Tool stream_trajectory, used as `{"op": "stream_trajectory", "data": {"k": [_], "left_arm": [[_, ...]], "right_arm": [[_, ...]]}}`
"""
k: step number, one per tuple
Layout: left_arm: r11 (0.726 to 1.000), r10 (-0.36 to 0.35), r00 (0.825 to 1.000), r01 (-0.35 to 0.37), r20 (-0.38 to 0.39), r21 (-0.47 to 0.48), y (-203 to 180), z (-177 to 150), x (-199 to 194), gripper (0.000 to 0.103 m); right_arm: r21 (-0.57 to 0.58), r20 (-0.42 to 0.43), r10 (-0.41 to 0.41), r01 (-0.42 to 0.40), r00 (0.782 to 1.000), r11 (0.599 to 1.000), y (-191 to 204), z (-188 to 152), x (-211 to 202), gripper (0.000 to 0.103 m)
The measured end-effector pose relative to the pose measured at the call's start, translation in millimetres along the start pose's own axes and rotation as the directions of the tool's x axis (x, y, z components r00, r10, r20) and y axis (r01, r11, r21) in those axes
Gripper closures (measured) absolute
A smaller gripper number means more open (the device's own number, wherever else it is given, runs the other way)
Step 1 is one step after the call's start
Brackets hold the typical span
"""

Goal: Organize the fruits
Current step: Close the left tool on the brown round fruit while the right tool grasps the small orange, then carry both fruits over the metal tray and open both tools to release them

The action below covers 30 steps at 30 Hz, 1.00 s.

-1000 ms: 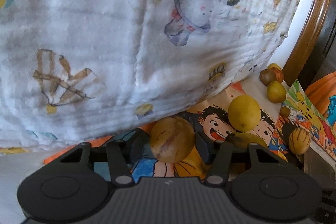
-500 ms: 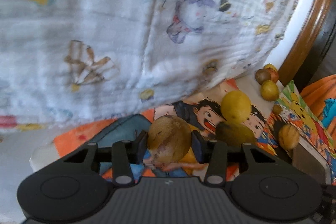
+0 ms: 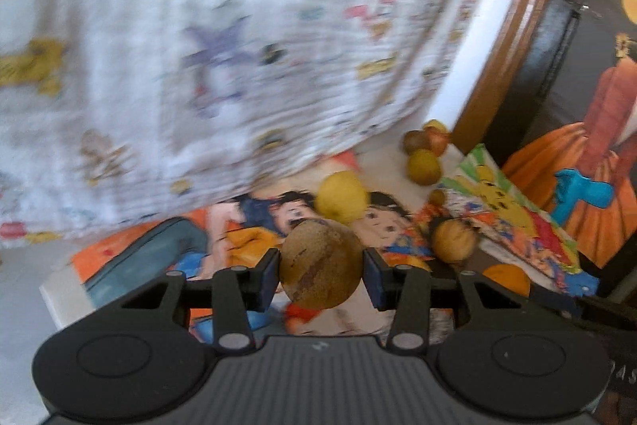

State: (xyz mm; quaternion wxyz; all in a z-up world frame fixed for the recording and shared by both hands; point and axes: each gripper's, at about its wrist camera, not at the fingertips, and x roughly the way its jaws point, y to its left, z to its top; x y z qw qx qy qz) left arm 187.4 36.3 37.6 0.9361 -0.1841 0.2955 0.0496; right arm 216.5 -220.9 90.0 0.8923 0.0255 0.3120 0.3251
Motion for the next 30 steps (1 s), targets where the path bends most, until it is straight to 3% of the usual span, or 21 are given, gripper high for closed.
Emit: {"op": "stream_trajectory", "data": {"k": [10, 16, 22, 24, 30], "left_arm": [[0.977, -0.163, 0.987, 0.160, 0.013, 0.139, -75.1, 25.3, 33.4, 0.055], [0.935, -0.279, 0.960, 0.279, -0.032, 0.218, -117.7, 16.6, 68.4, 0.055], [0.872, -0.358, 0.925, 0.379, -0.124, 0.309, -151.4, -4.2, 94.8, 0.055], [0.858, -0.361, 0.920, 0.392, -0.156, 0.333, -158.0, -11.1, 102.4, 0.055], [0.855, -0.312, 0.926, 0.371, -0.212, 0.364, -167.8, -25.2, 126.8, 0.055]], "right_arm": [[0.067, 0.101, -0.184, 0.178, 0.978, 0.982, -74.3, 28.4, -29.1, 0.066], [0.119, 0.079, -0.285, 0.275, 0.955, 0.954, -125.6, 31.3, -29.2, 0.066], [0.190, 0.016, -0.340, 0.331, 0.940, 0.924, -164.7, 18.2, -14.2, 0.066], [0.204, -0.007, -0.349, 0.343, 0.937, 0.917, -172.9, 15.1, -6.8, 0.066], [0.221, -0.067, -0.356, 0.362, 0.932, 0.906, -189.2, 5.5, 12.2, 0.066]]}}
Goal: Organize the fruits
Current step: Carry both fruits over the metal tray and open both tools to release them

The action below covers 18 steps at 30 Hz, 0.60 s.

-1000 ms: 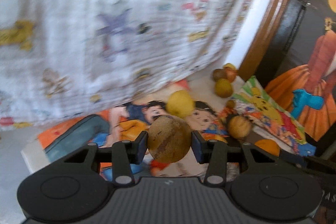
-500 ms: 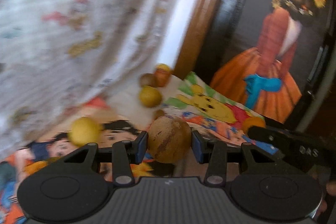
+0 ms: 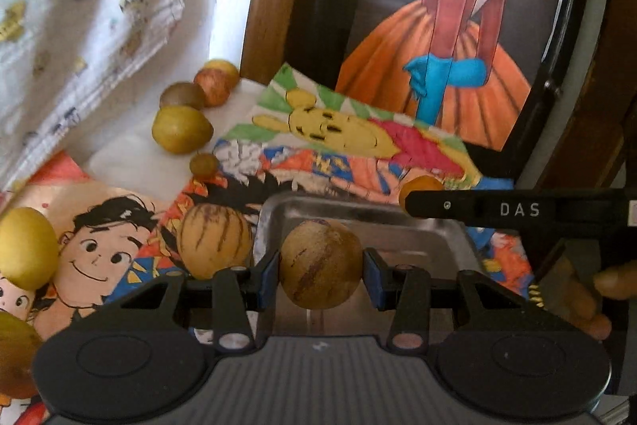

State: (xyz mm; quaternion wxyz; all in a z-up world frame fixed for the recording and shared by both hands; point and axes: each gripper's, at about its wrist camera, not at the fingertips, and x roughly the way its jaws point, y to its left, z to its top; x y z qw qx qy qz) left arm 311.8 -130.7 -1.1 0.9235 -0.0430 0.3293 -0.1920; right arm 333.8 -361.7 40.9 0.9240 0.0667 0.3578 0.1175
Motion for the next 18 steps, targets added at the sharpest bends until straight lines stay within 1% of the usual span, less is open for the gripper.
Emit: {"op": "stream_trajectory", "data": {"k": [2, 6, 11, 18], "left_arm": [[1.000, 0.005, 1.000, -0.005, -0.013, 0.005, 0.4, -1.1, 8.9, 0.055], [0.998, 0.049, 0.998, -0.048, -0.033, 0.031, -3.1, -3.6, 20.1, 0.055], [0.998, 0.057, 0.997, -0.054, -0.057, 0.042, -3.8, -7.3, 26.8, 0.055], [0.998, 0.052, 0.997, -0.049, -0.054, 0.047, -4.4, -10.5, 27.1, 0.053]], "right_arm": [[-0.003, -0.015, -0.004, 0.004, 1.000, 1.000, -0.8, -0.9, 6.2, 0.066], [0.000, -0.046, -0.023, 0.023, 0.999, 1.000, -3.1, -3.5, 16.0, 0.066], [0.005, -0.070, -0.033, 0.033, 0.997, 0.999, -5.2, -7.1, 23.1, 0.066], [0.016, -0.087, -0.038, 0.039, 0.995, 0.999, -6.1, -11.3, 28.9, 0.066]]}}
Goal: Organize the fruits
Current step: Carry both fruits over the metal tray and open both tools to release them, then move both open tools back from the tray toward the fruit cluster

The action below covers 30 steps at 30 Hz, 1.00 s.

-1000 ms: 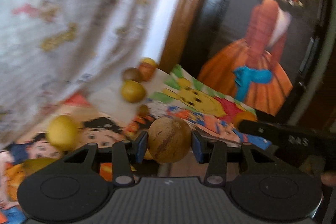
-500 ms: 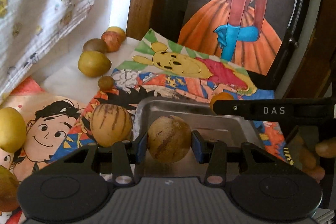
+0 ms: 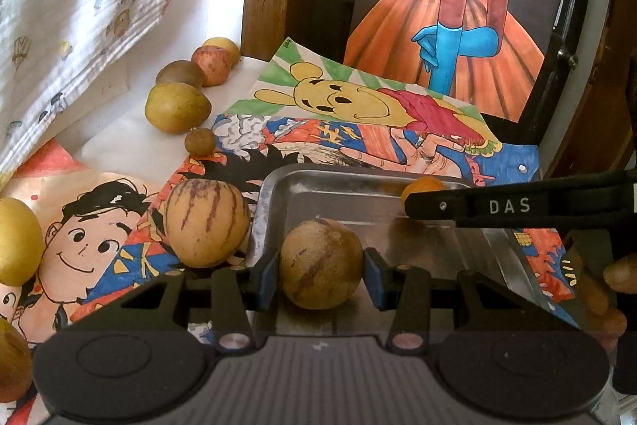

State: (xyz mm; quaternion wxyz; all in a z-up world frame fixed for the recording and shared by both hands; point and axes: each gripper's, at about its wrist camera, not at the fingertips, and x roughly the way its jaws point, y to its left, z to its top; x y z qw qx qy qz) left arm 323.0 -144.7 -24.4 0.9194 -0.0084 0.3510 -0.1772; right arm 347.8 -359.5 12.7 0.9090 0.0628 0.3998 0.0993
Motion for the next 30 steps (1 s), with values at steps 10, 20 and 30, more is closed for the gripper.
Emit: {"op": "stream_trajectory", "data": {"k": [10, 20, 30], "left_arm": [[0.997, -0.036, 0.999, 0.036, 0.012, -0.063, 5.1, -0.1, -11.7, 0.035], [0.986, 0.043, 0.993, -0.024, 0.110, -0.166, 15.3, -12.7, -78.9, 0.013], [0.972, 0.143, 0.976, -0.108, 0.162, -0.207, 35.1, -33.3, -150.7, 0.001]], "right_arm": [[0.009, -0.007, 0.000, 0.000, 1.000, 1.000, -0.1, -0.1, -8.5, 0.063], [0.005, 0.076, 0.012, -0.012, 0.997, 1.000, 12.3, -4.0, -57.7, 0.042], [-0.031, 0.156, 0.023, -0.019, 0.987, 0.999, 46.2, -33.9, -122.0, 0.011]]}}
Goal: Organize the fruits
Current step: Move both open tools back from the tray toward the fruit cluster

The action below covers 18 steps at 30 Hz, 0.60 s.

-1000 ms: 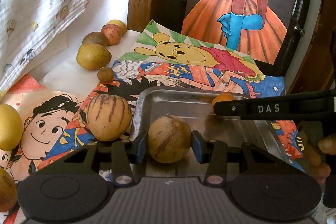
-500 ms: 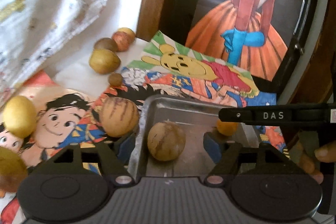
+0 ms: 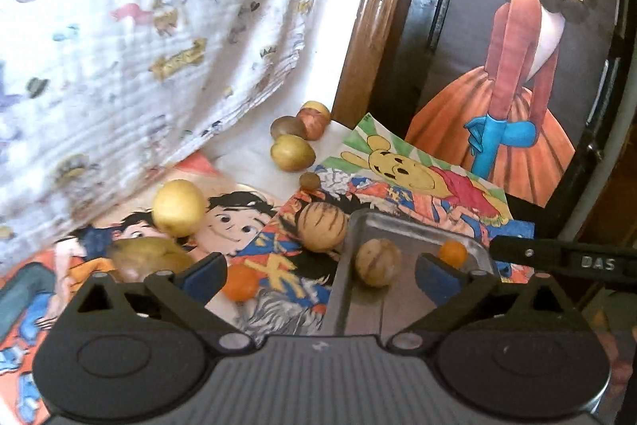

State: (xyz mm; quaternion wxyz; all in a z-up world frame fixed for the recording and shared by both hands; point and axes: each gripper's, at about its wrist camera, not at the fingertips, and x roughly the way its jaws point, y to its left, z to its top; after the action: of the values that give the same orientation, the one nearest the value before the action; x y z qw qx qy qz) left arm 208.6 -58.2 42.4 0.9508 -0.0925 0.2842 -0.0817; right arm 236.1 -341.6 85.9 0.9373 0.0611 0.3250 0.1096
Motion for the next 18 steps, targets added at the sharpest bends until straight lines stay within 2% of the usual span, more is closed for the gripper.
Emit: {"op": "stream_trajectory", "data": {"k": [4, 9, 12, 15, 18], "left_arm": [[1.000, 0.005, 1.000, -0.005, -0.004, 0.027, 6.8, -6.3, -24.0, 0.001], [0.997, 0.020, 1.000, -0.018, -0.018, 0.079, 11.2, -18.6, -50.0, 0.001], [0.994, 0.055, 0.998, -0.051, -0.043, 0.095, 14.6, -27.7, -61.7, 0.001], [0.991, 0.112, 0.991, -0.106, -0.072, 0.080, 22.4, -33.8, -69.5, 0.001], [0.992, 0.123, 0.988, -0.119, -0.098, 0.045, 36.0, -36.0, -77.7, 0.001]], "right_arm": [[0.001, 0.016, 0.016, -0.016, 1.000, 1.000, 15.7, -11.4, -27.5, 0.001], [0.010, -0.012, 0.014, -0.014, 1.000, 1.000, 39.5, -28.5, -55.7, 0.001], [0.015, -0.042, 0.006, -0.006, 0.999, 1.000, 51.7, -39.9, -67.9, 0.001], [0.034, -0.081, -0.006, 0.009, 0.997, 0.999, 62.0, -53.2, -77.4, 0.001], [0.054, -0.139, -0.015, 0.022, 0.990, 0.998, 70.5, -66.6, -81.4, 0.001]]}}
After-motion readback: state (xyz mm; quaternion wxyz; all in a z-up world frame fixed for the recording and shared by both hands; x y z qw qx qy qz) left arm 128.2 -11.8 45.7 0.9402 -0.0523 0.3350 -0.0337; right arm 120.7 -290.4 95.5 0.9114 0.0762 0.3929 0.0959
